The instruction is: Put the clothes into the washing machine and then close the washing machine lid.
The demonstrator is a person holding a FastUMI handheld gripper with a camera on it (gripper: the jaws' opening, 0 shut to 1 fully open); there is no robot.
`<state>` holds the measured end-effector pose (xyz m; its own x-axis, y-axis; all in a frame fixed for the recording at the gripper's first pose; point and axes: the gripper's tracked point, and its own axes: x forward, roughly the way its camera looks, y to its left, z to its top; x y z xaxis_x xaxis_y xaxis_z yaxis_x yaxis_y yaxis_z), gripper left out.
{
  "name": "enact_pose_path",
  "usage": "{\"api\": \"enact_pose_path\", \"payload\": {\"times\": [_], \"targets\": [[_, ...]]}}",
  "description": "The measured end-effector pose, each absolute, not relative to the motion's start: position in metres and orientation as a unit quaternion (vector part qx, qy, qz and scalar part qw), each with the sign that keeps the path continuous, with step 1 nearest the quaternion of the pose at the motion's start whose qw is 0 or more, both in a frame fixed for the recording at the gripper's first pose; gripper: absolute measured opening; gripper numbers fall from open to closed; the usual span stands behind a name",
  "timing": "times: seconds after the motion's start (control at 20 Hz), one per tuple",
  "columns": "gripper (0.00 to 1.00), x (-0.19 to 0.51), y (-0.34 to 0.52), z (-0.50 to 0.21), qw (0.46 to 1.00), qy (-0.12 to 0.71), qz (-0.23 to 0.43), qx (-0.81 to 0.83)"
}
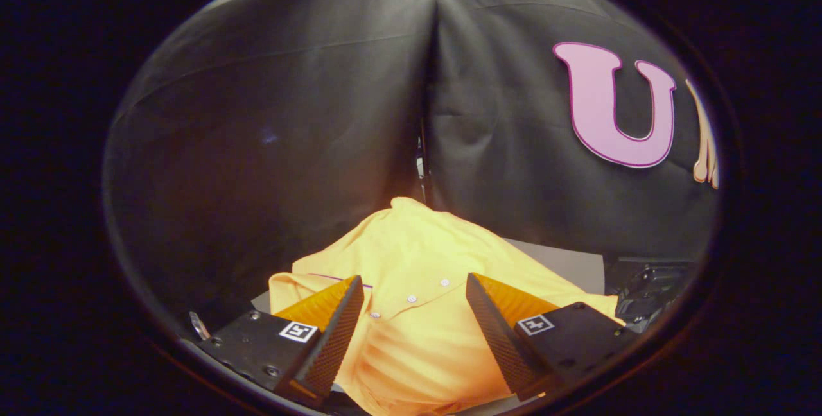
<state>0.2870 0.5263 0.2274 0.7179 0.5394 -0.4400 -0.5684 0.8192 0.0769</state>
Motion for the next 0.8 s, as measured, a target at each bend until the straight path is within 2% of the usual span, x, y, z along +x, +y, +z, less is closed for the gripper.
{"api": "enact_pose_path", "payload": {"times": [0.8], "targets": [[0.97, 0.297, 0.544, 0.190, 0.914, 0.274, 0.293, -0.058]]}}
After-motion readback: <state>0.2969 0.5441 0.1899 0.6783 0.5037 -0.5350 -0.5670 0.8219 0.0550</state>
